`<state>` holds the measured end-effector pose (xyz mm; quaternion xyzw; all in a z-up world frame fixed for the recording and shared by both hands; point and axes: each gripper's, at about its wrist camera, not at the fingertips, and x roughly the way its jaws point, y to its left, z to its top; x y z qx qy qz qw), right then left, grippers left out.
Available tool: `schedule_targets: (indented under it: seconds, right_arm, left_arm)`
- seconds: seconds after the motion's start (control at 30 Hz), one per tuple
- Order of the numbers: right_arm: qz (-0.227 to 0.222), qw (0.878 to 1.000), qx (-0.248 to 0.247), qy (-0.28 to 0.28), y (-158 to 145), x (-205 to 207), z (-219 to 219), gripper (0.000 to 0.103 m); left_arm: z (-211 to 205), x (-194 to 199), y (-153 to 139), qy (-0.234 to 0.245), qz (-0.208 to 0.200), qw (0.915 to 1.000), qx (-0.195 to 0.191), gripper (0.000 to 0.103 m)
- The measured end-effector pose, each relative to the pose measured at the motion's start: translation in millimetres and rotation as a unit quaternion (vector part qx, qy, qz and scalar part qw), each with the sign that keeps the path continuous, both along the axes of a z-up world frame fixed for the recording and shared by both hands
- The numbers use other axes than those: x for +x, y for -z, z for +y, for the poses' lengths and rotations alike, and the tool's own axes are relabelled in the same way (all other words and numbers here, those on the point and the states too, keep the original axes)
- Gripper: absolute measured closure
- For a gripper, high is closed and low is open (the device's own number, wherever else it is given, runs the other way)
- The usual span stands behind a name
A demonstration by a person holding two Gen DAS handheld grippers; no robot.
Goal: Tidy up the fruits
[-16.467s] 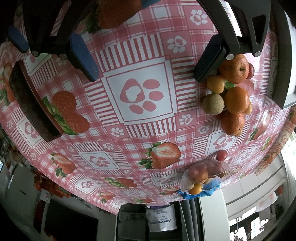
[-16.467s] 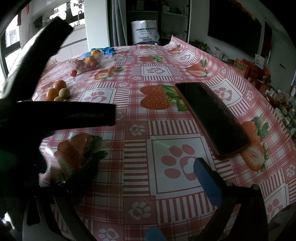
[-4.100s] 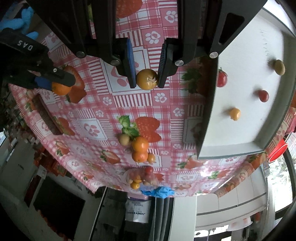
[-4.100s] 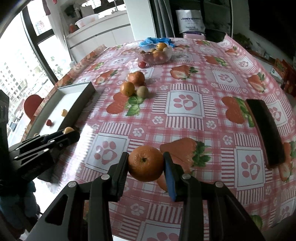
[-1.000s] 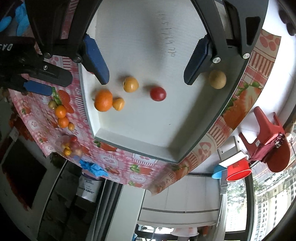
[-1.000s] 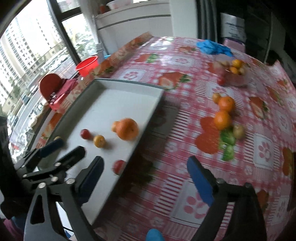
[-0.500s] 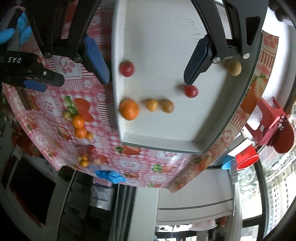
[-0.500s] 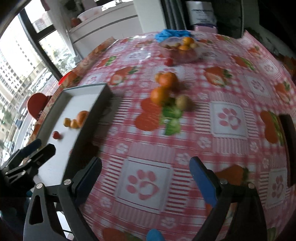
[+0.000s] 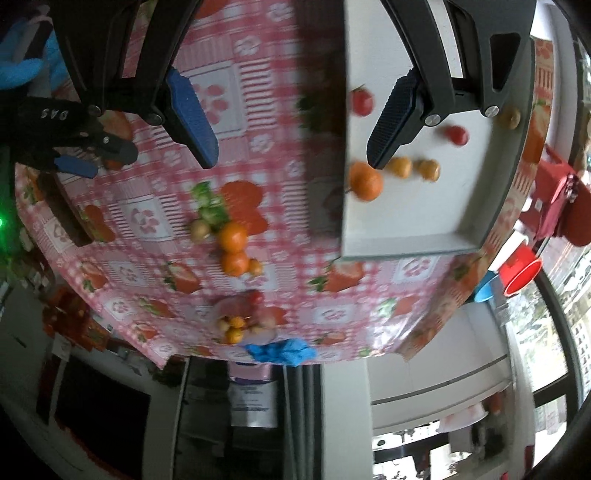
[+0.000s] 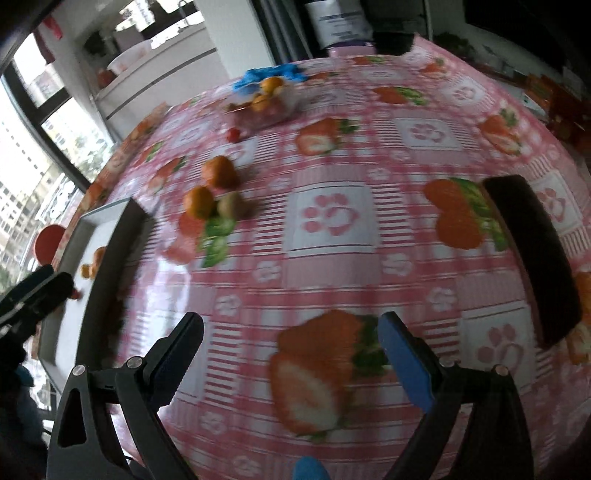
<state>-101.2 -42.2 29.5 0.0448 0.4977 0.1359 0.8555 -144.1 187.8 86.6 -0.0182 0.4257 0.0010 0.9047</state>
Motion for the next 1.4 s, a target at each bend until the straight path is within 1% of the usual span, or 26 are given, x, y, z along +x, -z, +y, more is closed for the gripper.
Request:
schedule_targets:
  seconds: [0.13,0.27,0.33,0.5,0.6,0.67,0.73,0.83,0.87,0.93,1.0,1.07,1.13,1.2,1.27,1.33,1.4]
  right_arm:
    - [0.0,1.0,0.008,0.016,0,6,-18,0.006]
    - [-0.006,1.0,0.015,0.022,-6,13,-26,0.006]
    - [-0.009,1.0,0.02,0.021,-11,17,-26,0.006]
    - [-0.021,1.0,0.014,0.011,-21,25,-23,0.006]
    - [-0.016,1.0,0.004,0.009,-15,28,-22,0.006]
    - [-0.006,1.0,-0.007,0.006,-6,29,-21,0.006]
    - [0.0,1.0,-0.023,0.002,6,28,-20,0.006]
    - [0.004,0.999,-0.049,-0.004,20,26,-17,0.006]
    - [-0.006,0.998,-0.058,-0.009,21,23,-14,0.001]
    - [-0.014,0.996,-0.089,-0.019,27,19,-7,0.0]
    - [-0.031,0.991,-0.124,-0.03,31,14,1,0.0]
    - [-0.05,0.991,-0.119,-0.037,32,10,2,0.0]
    - [-0.063,0.991,-0.115,-0.036,33,7,0,0.0]
    - [-0.074,0.99,-0.113,-0.035,34,5,-1,0.0]
    - [-0.075,0.99,-0.112,-0.035,34,4,-1,0.0]
    - [-0.076,0.99,-0.112,-0.035,33,4,0,0.0]
    - [-0.077,0.99,-0.111,-0.035,33,4,0,0.0]
  left_arm:
    - [-14,15,-15,0.008,0.0,0.9999,0.007,0.019]
    - [-16,33,-42,0.005,-0.012,0.9999,-0.009,0.019]
    - [-16,41,-56,0.0,-0.02,0.9998,-0.009,0.019]
    - [-20,61,-84,0.0,-0.046,0.9989,0.01,0.019]
    - [-21,78,-87,-0.008,-0.045,0.9986,0.027,0.019]
    - [-19,90,-79,-0.014,-0.033,0.9991,0.022,0.019]
    - [-18,102,-63,-0.015,-0.016,0.9996,0.017,0.019]
    - [-21,116,-38,-0.01,0.007,0.9996,0.025,0.019]
    - [-24,121,-31,-0.007,0.014,0.9995,0.028,0.019]
    - [-29,131,-16,-0.002,0.025,0.999,0.036,0.019]
    - [-29,144,-2,-0.01,0.035,0.9984,0.042,0.019]
    - [-22,156,9,-0.028,0.049,0.9981,0.024,0.019]
    - [-11,169,22,-0.044,0.067,0.9965,-0.024,0.02]
    - [-4,179,34,-0.061,0.079,0.9934,-0.056,0.02]
    - [-4,187,43,-0.067,0.086,0.9923,-0.059,0.02]
    - [-7,194,53,-0.073,0.084,0.9927,-0.048,0.02]
    - [-9,201,60,-0.076,0.085,0.9924,-0.046,0.02]
